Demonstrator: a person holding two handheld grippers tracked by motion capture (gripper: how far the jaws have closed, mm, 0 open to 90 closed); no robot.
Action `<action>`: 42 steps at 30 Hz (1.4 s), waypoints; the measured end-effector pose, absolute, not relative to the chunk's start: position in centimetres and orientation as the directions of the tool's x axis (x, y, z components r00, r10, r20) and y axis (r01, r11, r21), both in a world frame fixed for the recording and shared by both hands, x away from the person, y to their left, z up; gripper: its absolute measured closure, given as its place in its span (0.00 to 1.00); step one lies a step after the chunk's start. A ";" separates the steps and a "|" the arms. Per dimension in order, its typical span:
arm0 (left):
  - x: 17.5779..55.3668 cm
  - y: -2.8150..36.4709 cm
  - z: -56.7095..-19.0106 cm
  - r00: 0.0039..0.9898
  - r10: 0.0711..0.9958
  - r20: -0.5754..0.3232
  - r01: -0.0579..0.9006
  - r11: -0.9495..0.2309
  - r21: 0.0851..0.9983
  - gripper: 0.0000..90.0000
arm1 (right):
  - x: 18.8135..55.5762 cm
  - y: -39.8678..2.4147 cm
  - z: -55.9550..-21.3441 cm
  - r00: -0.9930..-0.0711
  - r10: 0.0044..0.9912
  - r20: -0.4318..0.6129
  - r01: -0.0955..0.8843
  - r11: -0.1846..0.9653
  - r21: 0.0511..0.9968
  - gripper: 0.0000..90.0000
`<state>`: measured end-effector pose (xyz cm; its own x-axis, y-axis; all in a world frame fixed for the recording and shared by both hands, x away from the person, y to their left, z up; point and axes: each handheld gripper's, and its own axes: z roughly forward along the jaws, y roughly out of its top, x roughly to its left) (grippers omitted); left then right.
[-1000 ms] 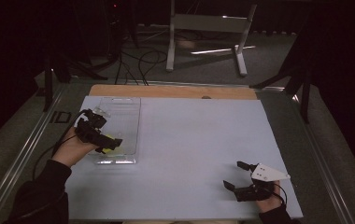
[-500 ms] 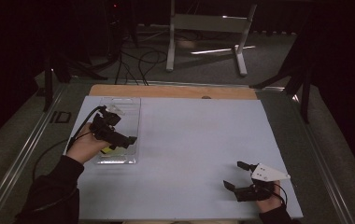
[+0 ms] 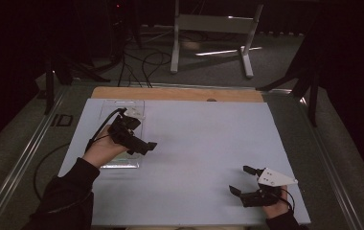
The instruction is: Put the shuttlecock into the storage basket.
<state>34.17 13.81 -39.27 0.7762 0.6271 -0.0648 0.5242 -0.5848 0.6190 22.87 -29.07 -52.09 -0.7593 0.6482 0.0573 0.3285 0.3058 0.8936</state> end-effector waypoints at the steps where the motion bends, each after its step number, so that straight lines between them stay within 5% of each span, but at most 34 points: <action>1: 34.1 13.6 -39.3 0.782 0.620 -0.065 0.518 -0.586 0.623 0.00 | 22.9 -29.1 -52.1 -0.759 0.648 0.056 0.328 0.306 0.894 0.10; 42: 31.1 7.0 -44.7 0.928 0.331 -0.174 0.357 -0.647 0.674 0.00 | 22.9 -29.1 -52.0 -0.761 0.646 0.057 0.324 0.302 0.896 0.10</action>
<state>31.15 7.04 -44.73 0.9276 0.3307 -0.1739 0.3570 -0.6471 0.6737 22.87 -29.15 -52.00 -0.7614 0.6457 0.0575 0.3241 0.3024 0.8964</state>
